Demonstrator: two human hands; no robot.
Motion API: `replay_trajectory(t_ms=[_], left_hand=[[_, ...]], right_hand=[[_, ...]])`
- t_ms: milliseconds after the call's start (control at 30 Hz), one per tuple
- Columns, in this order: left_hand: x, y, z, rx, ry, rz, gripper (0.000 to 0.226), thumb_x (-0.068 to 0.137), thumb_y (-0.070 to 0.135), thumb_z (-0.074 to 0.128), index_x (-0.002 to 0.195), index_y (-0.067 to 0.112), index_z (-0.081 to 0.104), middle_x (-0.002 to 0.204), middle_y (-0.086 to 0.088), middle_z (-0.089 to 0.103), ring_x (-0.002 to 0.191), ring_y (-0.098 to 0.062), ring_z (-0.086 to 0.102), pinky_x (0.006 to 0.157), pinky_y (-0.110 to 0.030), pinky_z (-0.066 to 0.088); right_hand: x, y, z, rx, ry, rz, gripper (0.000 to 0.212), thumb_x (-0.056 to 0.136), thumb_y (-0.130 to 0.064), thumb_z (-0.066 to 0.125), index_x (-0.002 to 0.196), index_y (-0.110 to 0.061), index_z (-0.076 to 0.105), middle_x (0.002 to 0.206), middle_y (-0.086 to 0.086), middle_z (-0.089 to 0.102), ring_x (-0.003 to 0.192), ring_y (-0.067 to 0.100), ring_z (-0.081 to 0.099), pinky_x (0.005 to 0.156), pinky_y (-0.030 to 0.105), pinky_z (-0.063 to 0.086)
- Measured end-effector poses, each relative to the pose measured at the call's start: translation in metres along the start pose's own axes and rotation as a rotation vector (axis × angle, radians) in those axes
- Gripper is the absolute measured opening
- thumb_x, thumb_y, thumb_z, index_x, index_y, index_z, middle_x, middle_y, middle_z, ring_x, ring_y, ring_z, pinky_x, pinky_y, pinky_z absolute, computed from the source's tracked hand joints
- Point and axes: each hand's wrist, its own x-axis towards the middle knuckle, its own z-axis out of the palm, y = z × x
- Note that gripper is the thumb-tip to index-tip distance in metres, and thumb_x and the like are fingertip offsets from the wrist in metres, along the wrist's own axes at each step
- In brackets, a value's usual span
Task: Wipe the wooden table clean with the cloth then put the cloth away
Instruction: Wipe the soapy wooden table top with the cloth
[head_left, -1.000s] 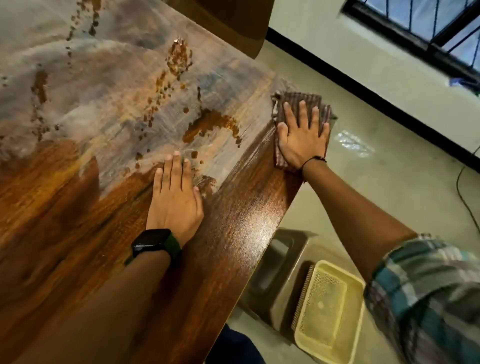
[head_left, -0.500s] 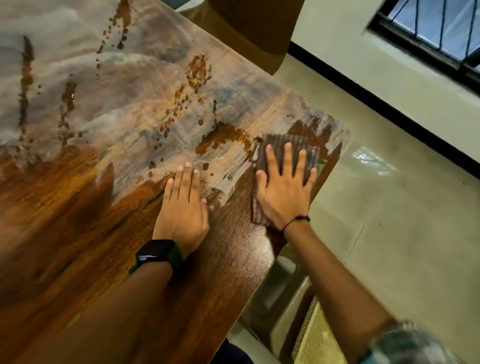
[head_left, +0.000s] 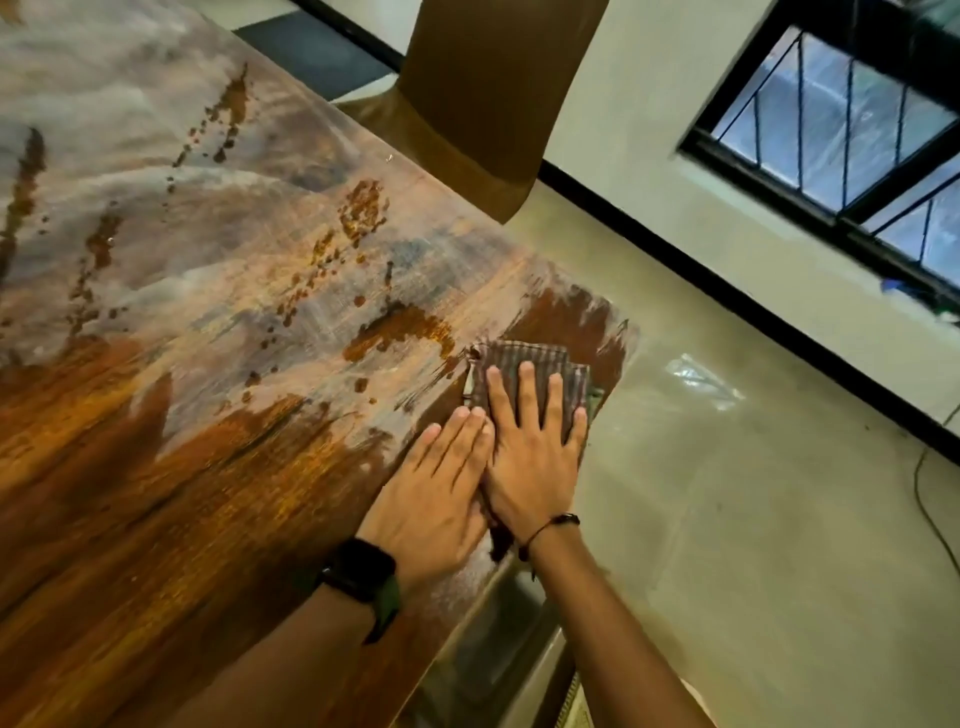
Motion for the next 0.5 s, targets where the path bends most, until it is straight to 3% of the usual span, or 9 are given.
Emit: replay_trajectory(t_ms=[67, 200, 267, 367, 433, 500], left_hand=[[-0.006, -0.006, 0.005, 0.022, -0.046, -0.007, 0.057, 0.091, 0.035, 0.025, 0.132, 0.0, 0.044, 0.139, -0.017, 0.044, 0.135, -0.027, 0.029, 0.112, -0.035, 0.0], [-0.01, -0.007, 0.011, 0.009, -0.078, 0.029, 0.063, 0.096, 0.036, 0.008, 0.129, 0.001, 0.048, 0.138, -0.012, 0.043, 0.13, -0.023, 0.029, 0.113, -0.034, 0.002], [-0.009, -0.006, 0.015, 0.026, -0.087, 0.054, 0.062, 0.096, 0.035, 0.008, 0.127, 0.003, 0.052, 0.135, -0.013, 0.049, 0.13, -0.025, 0.036, 0.112, -0.034, 0.004], [-0.006, -0.007, 0.017, 0.025, -0.08, 0.042, 0.061, 0.096, 0.034, 0.009, 0.127, 0.003, 0.052, 0.134, -0.014, 0.051, 0.127, -0.025, 0.045, 0.11, -0.035, 0.006], [-0.007, -0.006, 0.015, 0.031, -0.08, 0.036, 0.061, 0.096, 0.034, 0.008, 0.128, 0.004, 0.051, 0.134, -0.014, 0.052, 0.127, -0.023, 0.042, 0.11, -0.035, 0.006], [-0.007, -0.005, 0.013, 0.037, -0.079, 0.029, 0.061, 0.096, 0.034, 0.008, 0.128, 0.004, 0.052, 0.134, -0.014, 0.052, 0.127, -0.021, 0.039, 0.11, -0.034, 0.006]], right_hand=[[0.017, 0.013, -0.001, 0.018, -0.007, -0.028, 0.058, 0.09, -0.054, 0.004, 0.146, -0.041, -0.003, 0.159, -0.004, -0.002, 0.146, 0.025, -0.008, 0.112, 0.051, -0.012], [0.109, 0.066, -0.013, 0.034, 0.01, 0.09, 0.053, 0.097, -0.053, 0.02, 0.148, -0.044, 0.007, 0.16, -0.005, 0.001, 0.146, 0.025, -0.004, 0.114, 0.056, -0.005], [0.149, 0.089, -0.023, 0.046, -0.019, 0.141, 0.052, 0.097, -0.053, 0.021, 0.147, -0.043, 0.014, 0.158, -0.002, 0.013, 0.143, 0.031, 0.012, 0.112, 0.058, 0.012], [0.175, 0.102, -0.035, 0.094, -0.029, 0.14, 0.047, 0.097, -0.048, 0.022, 0.139, -0.033, 0.034, 0.14, 0.012, 0.043, 0.123, 0.04, 0.041, 0.097, 0.052, 0.035], [0.171, 0.098, -0.036, 0.095, -0.005, 0.134, 0.045, 0.098, -0.044, 0.022, 0.135, -0.026, 0.039, 0.133, 0.015, 0.048, 0.118, 0.04, 0.044, 0.094, 0.05, 0.037], [0.16, 0.092, -0.034, 0.047, -0.008, 0.146, 0.048, 0.099, -0.044, 0.022, 0.141, -0.025, 0.033, 0.141, 0.015, 0.041, 0.126, 0.039, 0.037, 0.1, 0.053, 0.032]])
